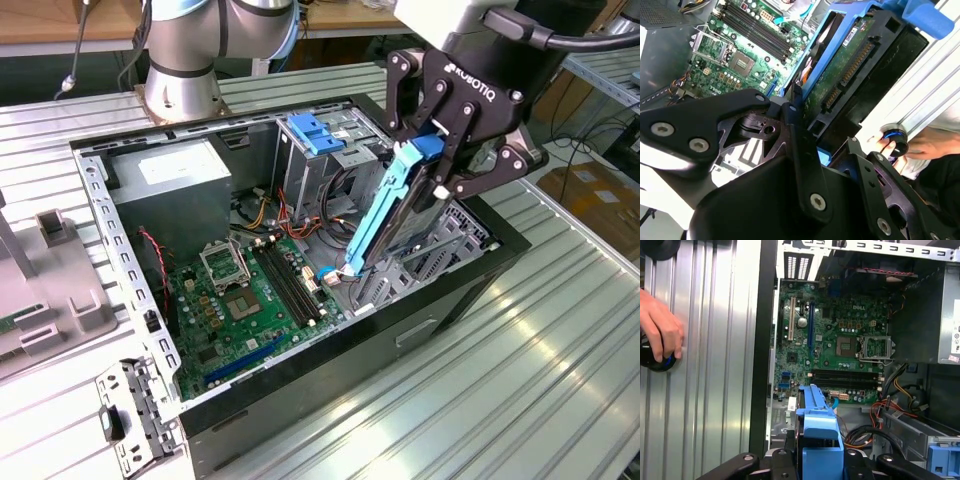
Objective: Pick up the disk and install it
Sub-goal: 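Pick up the disk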
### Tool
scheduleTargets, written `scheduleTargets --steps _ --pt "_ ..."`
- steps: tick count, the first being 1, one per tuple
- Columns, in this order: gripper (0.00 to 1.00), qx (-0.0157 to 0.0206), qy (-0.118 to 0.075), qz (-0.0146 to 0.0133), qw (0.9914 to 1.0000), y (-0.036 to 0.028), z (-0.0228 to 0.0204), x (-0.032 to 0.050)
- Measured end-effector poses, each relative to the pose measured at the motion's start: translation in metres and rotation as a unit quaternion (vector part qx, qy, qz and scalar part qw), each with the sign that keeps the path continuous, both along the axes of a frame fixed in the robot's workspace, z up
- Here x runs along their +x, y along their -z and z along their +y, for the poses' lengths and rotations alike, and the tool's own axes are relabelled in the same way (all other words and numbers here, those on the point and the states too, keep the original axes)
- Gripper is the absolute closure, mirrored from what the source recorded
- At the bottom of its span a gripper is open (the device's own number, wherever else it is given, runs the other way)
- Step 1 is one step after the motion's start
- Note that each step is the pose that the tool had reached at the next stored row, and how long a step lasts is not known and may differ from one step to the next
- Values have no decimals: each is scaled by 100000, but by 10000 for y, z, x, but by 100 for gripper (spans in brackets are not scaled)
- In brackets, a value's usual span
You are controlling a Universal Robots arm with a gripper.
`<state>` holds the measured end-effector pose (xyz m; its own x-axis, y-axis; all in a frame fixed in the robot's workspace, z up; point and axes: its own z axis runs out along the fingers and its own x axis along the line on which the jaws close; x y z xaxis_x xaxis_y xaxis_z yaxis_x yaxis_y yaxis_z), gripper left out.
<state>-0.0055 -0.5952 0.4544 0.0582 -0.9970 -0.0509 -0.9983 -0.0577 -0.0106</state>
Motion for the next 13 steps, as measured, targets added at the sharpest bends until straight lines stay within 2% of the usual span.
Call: scheduleTargets --steps 3,6,13 --pt "64 1 -1 0 100000 0 0 15" --pt "64 3 -2 1 100000 2 0 139" --pt "64 2 0 0 100000 2 0 198"
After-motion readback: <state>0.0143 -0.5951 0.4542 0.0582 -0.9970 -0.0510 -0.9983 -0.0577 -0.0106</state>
